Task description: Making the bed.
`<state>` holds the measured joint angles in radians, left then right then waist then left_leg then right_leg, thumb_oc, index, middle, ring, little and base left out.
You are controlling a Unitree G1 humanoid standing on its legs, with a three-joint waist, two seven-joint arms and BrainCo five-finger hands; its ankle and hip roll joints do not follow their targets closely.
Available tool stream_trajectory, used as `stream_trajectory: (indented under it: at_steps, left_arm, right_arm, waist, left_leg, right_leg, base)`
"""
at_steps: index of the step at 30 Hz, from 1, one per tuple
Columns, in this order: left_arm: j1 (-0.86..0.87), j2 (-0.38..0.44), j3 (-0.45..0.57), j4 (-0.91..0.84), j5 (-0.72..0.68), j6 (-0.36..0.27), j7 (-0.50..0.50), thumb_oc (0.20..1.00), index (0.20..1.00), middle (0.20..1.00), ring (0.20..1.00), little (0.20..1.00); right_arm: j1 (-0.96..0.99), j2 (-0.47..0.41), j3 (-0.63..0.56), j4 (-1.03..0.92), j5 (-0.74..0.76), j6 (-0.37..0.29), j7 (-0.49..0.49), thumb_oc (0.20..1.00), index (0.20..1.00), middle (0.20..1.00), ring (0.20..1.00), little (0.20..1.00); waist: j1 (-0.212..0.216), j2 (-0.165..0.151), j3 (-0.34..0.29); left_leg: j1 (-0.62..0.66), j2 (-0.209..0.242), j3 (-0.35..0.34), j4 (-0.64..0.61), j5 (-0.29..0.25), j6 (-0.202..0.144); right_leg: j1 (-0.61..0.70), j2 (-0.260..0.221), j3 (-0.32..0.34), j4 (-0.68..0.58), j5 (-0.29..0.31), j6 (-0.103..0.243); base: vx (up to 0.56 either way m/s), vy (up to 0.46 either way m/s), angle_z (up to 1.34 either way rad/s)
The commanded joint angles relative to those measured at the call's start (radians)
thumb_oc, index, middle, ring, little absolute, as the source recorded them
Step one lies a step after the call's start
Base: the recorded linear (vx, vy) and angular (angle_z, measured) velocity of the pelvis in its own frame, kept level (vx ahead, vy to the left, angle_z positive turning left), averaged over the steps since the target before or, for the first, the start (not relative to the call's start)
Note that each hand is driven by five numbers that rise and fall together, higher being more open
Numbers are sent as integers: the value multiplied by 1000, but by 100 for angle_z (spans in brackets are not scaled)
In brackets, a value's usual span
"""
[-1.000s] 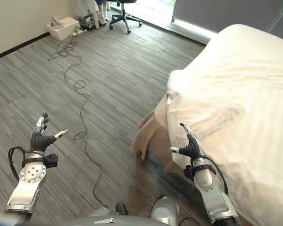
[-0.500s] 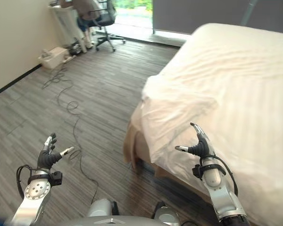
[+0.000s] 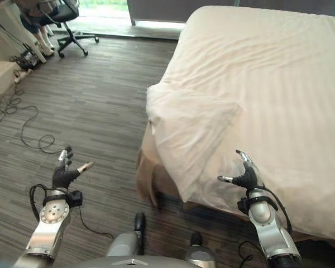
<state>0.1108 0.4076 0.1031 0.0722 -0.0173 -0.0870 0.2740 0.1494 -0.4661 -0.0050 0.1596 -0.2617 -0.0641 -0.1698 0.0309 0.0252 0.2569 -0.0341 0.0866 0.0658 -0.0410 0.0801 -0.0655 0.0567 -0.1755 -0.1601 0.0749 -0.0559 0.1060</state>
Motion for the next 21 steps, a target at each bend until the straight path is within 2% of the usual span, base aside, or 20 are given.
stream_trajectory:
  at_steps: [1, 2, 3, 4, 5, 6, 7, 10, 13, 14, 17, 19, 21]
  left_arm:
    - [-26, 122, 88, -95, 83, -59, 59, 1000, 1000, 1000, 1000, 1000]
    - [-26, 122, 88, -95, 83, -59, 59, 1000, 1000, 1000, 1000, 1000]
    - [-53, 173, 111, -101, 141, -49, 78, 1000, 1000, 1000, 1000, 1000]
    - [-73, 191, 115, -110, 159, -49, 85, 1000, 1000, 1000, 1000, 1000]
    - [-75, 193, 114, -109, 160, -49, 85, 1000, 1000, 1000, 1000, 1000]
    - [-89, 222, 151, -117, 184, -45, 90, 1000, 1000, 1000, 1000, 1000]
    - [-99, 241, 166, -118, 195, -44, 93, 1000, 1000, 1000, 1000, 1000]
    - [-156, 272, 172, -130, 207, -47, 87, 1000, 1000, 1000, 1000, 1000]
    - [-218, 284, 127, -123, 213, -44, 78, 1000, 1000, 1000, 1000, 1000]
    - [-233, 274, 102, -123, 227, -42, 72, 1000, 1000, 1000, 1000, 1000]
    - [-271, 254, 42, -113, 272, -29, 65, 1000, 1000, 1000, 1000, 1000]
    - [-345, 225, -75, -11, 366, 28, 21, 1000, 1000, 1000, 1000, 1000]
    - [-375, 218, -111, 34, 395, 42, 8, 1000, 1000, 1000, 1000, 1000]
  right_arm:
    - [-71, -26, 13, -60, -27, -26, -21, 1000, 1000, 1000, 1000, 1000]
    - [-71, -25, 13, -60, -27, -26, -21, 1000, 1000, 1000, 1000, 1000]
    - [-66, -15, 18, -65, -32, -29, -8, 1000, 1000, 1000, 1000, 1000]
    - [-63, -15, 29, -55, -37, -31, -6, 1000, 1000, 1000, 1000, 1000]
    - [-64, -13, 29, -54, -38, -32, -7, 1000, 1000, 1000, 1000, 1000]
    - [-54, -19, 40, -36, -49, -28, 6, 1000, 1000, 1000, 1000, 1000]
    - [-50, -24, 48, -28, -60, -25, 15, 1000, 1000, 1000, 1000, 1000]
    - [-43, -49, 67, -13, -92, -23, 33, 1000, 1000, 1000, 1000, 1000]
    - [-33, -59, 72, 8, -84, -15, 44, 1000, 1000, 1000, 1000, 1000]
    - [-28, -58, 70, 13, -79, -15, 46, 1000, 1000, 1000, 1000, 1000]
    - [-8, -47, 70, 31, -70, -14, 52, 1000, 1000, 1000, 1000, 1000]
    - [8, -38, 92, 84, -79, -4, 69, 1000, 1000, 1000, 1000, 1000]
    - [12, -36, 96, 93, -90, 1, 75, 1000, 1000, 1000, 1000, 1000]
  waist:
    - [19, 14, -16]
    - [19, 14, -16]
    - [19, 18, -19]
    - [22, 17, -18]
    - [22, 15, -13]
    - [42, 13, -27]
    - [49, 10, -31]
    - [44, 8, -44]
    - [22, 12, -60]
    - [14, 11, -62]
    - [-3, 9, -76]
    - [-35, -1, -87]
    - [-39, -4, -88]
  left_leg:
    - [23, 53, 31, 16, -91, 27]
    - [23, 52, 32, 15, -91, 27]
    - [54, 38, 71, -4, -106, 37]
    - [58, 30, 86, 1, -114, 42]
    - [64, 29, 86, 3, -119, 41]
    - [77, 17, 118, 8, -146, 43]
    - [85, 11, 128, 10, -153, 46]
    - [98, 8, 151, -2, -162, 38]
    - [110, 4, 163, -13, -162, 35]
    - [103, 2, 181, -12, -147, 39]
    - [122, 3, 176, -28, -160, 31]
    - [120, 3, 210, -35, -146, 33]
    - [122, 4, 217, -37, -147, 31]
  right_leg:
    - [-66, -84, -97, 299, -82, 82]
    - [-67, -85, -96, 300, -83, 82]
    - [-82, -114, -204, 308, -65, 77]
    - [-84, -113, -250, 298, -64, 72]
    - [-78, -115, -250, 301, -70, 74]
    - [-44, -139, -343, 262, -81, 75]
    - [-24, -143, -371, 233, -71, 72]
    - [11, -138, -351, 133, -30, 86]
    - [36, -134, -333, 66, -1, 96]
    - [37, -135, -344, 46, 17, 88]
    - [61, -125, -327, 8, 12, 100]
    - [68, -118, -326, -43, 41, 98]
    - [69, -115, -319, -53, 43, 99]
  base:
    - [6, 192, -74]
    - [42, 241, -91]
    - [65, 214, -69]
    - [77, 211, -49]
    - [107, 111, -59]
    - [123, 61, -57]
    - [152, 60, -70]
    - [91, 21, -54]
    - [63, 28, -28]
    - [82, 14, -10]
    - [71, -1, -10]
    - [16, -1, -26]
    - [51, 0, -19]
